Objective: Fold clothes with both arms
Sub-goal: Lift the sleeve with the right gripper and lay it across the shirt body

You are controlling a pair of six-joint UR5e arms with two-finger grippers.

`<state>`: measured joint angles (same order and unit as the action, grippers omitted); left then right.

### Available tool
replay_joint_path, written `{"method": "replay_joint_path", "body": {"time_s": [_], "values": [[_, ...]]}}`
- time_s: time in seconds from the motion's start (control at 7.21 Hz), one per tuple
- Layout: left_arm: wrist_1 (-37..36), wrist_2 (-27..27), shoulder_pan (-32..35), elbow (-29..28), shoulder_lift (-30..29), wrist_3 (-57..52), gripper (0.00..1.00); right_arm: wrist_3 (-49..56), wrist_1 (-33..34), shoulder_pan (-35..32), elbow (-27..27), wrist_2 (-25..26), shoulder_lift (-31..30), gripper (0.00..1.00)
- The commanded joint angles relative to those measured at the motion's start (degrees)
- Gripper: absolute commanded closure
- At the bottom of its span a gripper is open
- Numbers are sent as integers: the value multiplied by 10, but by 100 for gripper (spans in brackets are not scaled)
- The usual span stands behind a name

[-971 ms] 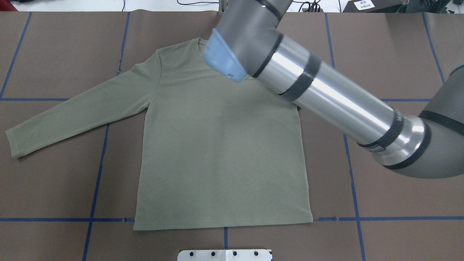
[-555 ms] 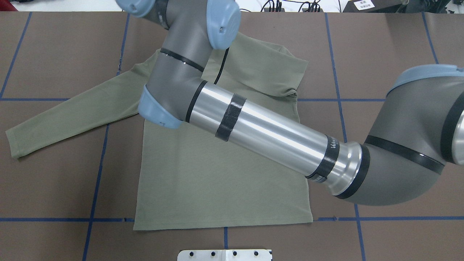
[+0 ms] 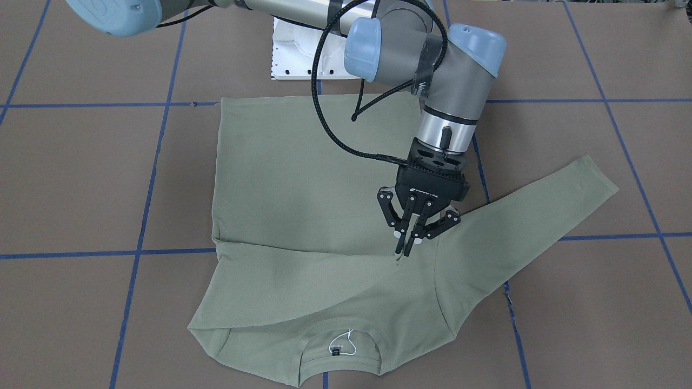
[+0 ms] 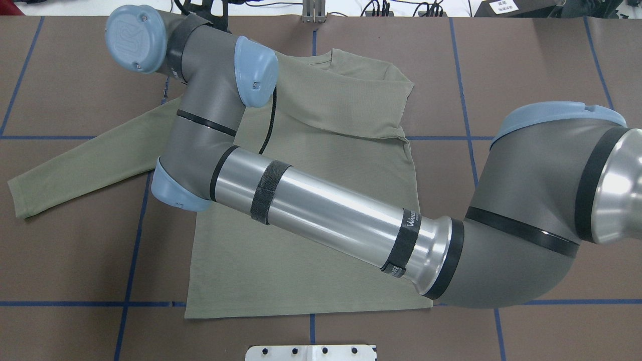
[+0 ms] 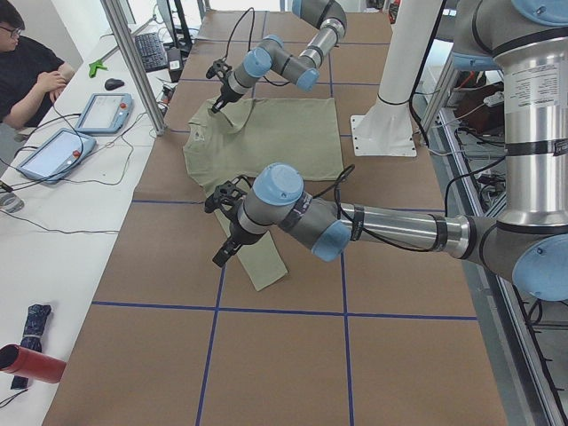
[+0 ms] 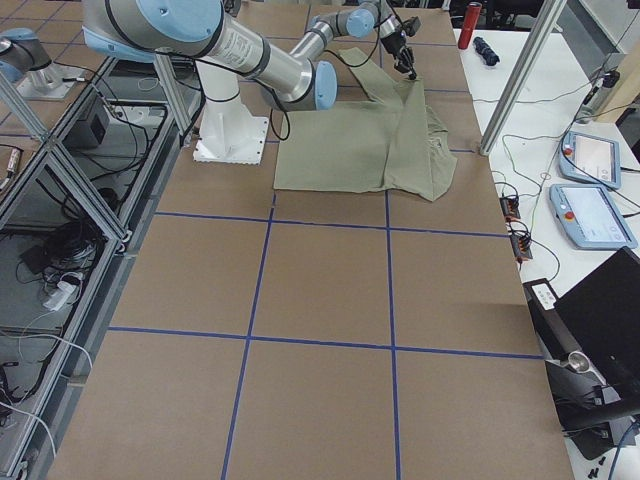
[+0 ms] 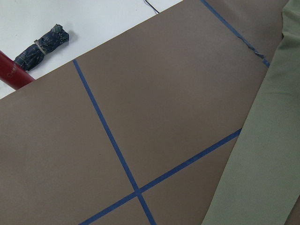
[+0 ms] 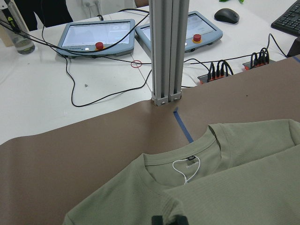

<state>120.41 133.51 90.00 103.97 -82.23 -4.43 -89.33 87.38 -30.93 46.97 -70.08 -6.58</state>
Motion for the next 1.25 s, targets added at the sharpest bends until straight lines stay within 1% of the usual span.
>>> {"method": "replay_joint_path", "body": {"time_s": [0.0,0.14,0.28,0.42,0.55,0.69,0.83,0.97,1.11], "values": [[0,0,0,0,0,-1,0,-1,-28,4,-40,-2,30,15],[1,0,0,1,1,-1,0,-1,-44,5,-54,-4,39,5],[0,0,0,2,0,3,0,3,-45,-1,-54,-27,40,4],[1,0,0,-2,-11,16,0,16,-43,-31,-54,-90,40,2],[9,1,-1,-4,-32,75,0,63,-37,-74,-53,-166,34,1],[71,0,-4,-8,-30,85,0,121,-13,-122,-25,-248,14,1],[100,0,-30,-33,-30,112,0,196,27,-162,58,-308,-37,1],[128,-6,-59,-53,-29,161,0,263,52,-194,163,-367,-113,1],[192,-10,-89,-76,-22,219,0,302,55,-229,262,-412,-198,0]]}}
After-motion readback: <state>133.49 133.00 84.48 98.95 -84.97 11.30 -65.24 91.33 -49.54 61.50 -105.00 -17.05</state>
